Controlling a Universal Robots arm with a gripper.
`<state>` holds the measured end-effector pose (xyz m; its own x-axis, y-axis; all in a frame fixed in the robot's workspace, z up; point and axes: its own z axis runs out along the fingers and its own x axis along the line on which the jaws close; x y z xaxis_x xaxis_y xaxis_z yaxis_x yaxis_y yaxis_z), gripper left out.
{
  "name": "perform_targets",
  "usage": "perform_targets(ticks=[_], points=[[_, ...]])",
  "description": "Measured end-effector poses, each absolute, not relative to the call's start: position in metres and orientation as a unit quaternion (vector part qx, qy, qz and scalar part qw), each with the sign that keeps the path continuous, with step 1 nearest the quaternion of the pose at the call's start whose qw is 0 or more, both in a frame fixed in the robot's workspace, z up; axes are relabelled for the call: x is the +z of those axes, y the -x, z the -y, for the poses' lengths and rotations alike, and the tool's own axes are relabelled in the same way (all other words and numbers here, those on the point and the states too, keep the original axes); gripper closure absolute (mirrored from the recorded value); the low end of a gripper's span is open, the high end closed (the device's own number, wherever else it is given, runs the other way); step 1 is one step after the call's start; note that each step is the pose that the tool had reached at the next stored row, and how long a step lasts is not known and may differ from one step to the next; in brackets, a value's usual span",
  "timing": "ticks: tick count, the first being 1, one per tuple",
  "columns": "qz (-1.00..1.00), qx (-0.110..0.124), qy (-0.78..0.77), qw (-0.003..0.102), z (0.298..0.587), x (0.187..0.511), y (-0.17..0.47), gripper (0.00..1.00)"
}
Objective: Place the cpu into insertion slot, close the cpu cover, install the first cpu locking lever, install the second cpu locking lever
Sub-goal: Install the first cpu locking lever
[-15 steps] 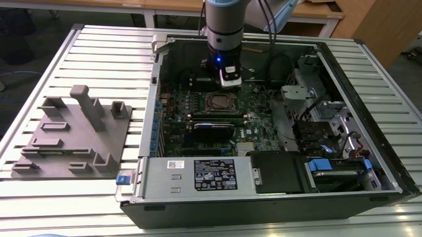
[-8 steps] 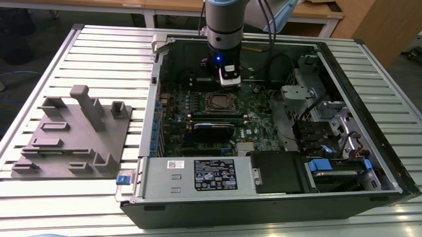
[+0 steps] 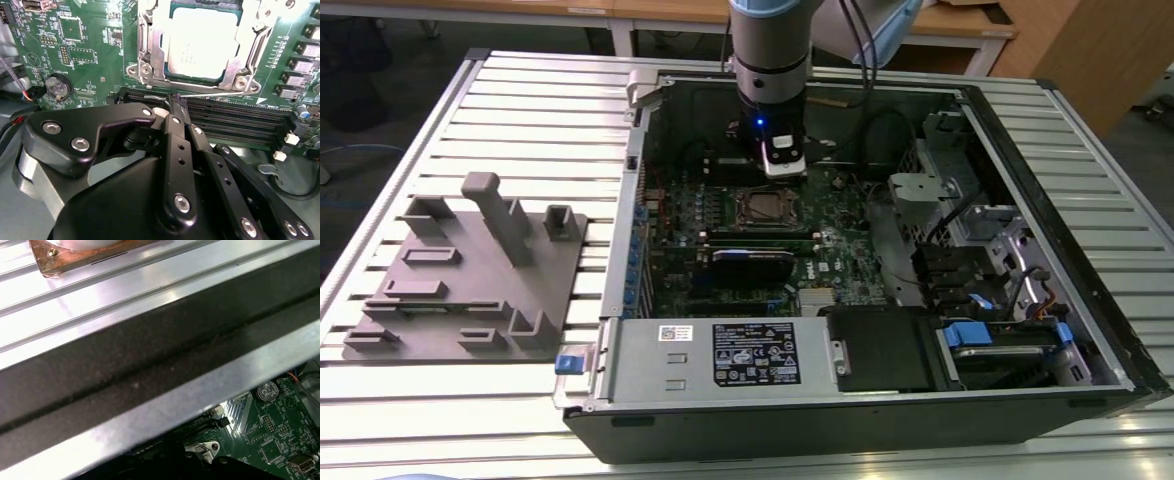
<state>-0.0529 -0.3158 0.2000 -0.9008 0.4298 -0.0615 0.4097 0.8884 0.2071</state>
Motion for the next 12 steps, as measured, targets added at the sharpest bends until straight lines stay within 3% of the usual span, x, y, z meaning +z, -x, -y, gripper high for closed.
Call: perform_targets(ticks=[12], points=[[-0.970, 0.095, -0.216, 0.053, 0.3157, 0.1979, 0.0524, 0.89]])
